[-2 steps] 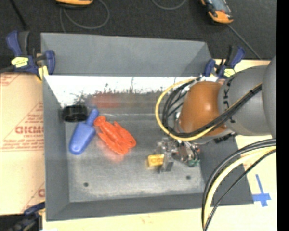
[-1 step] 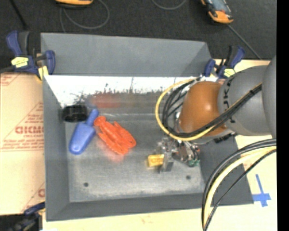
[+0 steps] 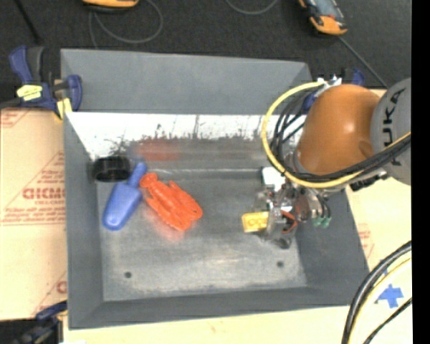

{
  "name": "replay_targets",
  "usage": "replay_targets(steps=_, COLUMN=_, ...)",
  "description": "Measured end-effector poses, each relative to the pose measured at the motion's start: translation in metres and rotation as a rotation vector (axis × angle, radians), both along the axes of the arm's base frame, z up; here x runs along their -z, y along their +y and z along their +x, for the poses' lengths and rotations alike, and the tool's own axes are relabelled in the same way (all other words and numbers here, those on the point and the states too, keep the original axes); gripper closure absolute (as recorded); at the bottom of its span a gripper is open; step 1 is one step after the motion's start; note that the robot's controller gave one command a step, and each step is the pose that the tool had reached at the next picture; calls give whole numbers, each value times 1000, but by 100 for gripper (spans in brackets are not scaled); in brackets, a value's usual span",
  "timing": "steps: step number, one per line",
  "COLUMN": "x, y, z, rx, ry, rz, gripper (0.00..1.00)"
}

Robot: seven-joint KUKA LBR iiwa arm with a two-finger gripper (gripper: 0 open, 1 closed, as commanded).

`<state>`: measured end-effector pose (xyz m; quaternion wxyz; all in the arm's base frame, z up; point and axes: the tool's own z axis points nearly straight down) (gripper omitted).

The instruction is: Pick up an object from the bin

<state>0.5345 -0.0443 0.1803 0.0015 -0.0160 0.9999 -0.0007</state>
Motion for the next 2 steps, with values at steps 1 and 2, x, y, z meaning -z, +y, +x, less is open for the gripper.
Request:
replay_targets(steps=1, x=0, y=0, z=0, rx=0, ry=0, rz=0, gripper=100)
replay_targets(steps=2, x=-41, y=4, z=0, rx=-12, ry=8, rz=1, gripper=100)
